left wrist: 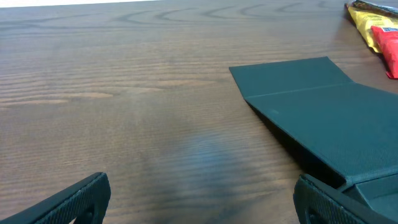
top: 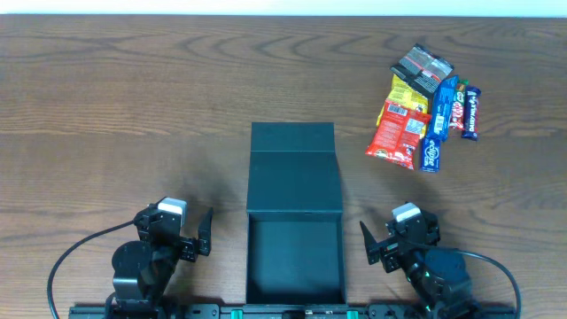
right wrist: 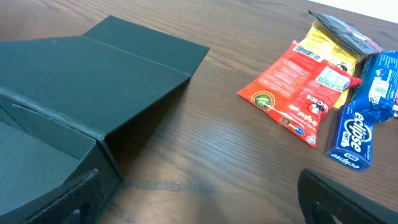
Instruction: Pack container
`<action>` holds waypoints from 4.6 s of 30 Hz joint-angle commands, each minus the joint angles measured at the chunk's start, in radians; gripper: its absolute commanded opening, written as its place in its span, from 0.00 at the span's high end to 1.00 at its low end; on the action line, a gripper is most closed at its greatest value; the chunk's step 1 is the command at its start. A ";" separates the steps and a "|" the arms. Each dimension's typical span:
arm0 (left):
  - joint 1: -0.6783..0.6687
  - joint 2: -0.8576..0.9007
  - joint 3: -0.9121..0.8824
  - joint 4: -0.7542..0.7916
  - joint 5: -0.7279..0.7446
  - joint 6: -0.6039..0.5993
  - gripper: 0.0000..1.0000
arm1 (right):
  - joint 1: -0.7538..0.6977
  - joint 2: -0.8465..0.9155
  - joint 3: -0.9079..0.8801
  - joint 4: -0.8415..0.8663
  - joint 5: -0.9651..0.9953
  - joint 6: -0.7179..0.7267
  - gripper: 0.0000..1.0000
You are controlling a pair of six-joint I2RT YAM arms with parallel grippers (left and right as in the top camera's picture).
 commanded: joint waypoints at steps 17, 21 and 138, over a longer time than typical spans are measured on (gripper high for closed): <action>0.001 -0.006 -0.018 -0.003 -0.003 -0.011 0.05 | -0.007 -0.007 -0.008 0.000 -0.001 -0.001 0.01; 0.002 -0.006 -0.018 -0.003 -0.003 -0.011 0.05 | -0.007 -0.007 -0.008 0.000 -0.001 -0.001 0.01; -0.343 1.475 0.778 -0.063 -0.009 -0.447 0.94 | -0.007 -0.007 -0.008 0.000 0.000 -0.001 0.01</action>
